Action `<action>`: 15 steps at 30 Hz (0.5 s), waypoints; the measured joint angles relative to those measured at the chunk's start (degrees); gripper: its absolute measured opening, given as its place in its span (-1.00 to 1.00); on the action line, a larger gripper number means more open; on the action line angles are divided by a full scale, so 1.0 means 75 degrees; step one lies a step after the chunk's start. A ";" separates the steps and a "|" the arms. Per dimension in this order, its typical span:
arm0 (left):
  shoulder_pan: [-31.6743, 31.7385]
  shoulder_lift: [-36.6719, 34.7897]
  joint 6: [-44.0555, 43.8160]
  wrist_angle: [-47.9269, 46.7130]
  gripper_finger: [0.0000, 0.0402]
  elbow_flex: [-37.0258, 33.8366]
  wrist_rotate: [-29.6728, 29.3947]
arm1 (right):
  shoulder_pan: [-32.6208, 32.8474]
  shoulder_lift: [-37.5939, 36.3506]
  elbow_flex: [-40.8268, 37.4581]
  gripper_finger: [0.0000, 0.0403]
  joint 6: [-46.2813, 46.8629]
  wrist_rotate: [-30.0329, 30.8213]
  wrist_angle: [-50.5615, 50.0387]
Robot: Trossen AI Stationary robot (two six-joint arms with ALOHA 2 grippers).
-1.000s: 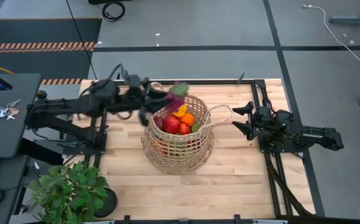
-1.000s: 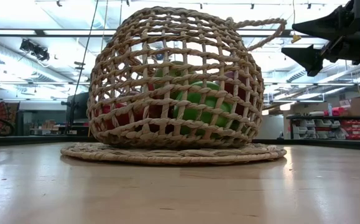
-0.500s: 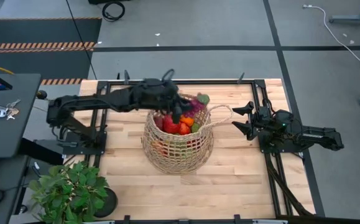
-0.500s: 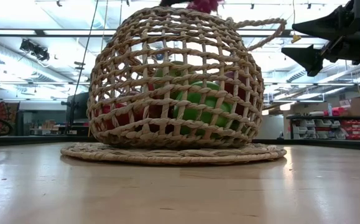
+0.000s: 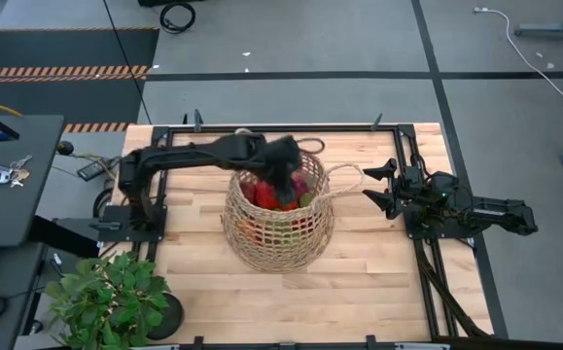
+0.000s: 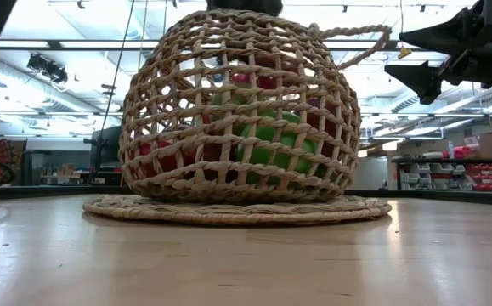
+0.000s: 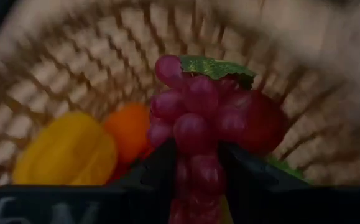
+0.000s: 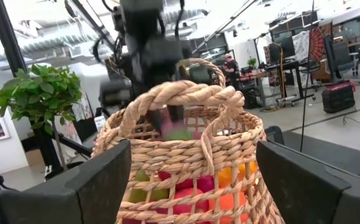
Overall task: Build produce basket
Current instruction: Put the violet grapes into the brown basket
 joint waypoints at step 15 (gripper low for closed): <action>-0.0004 0.0454 0.0470 -0.0413 0.24 -0.0012 0.0186 | 0.0000 0.0000 0.0002 0.73 0.0001 0.0000 0.0002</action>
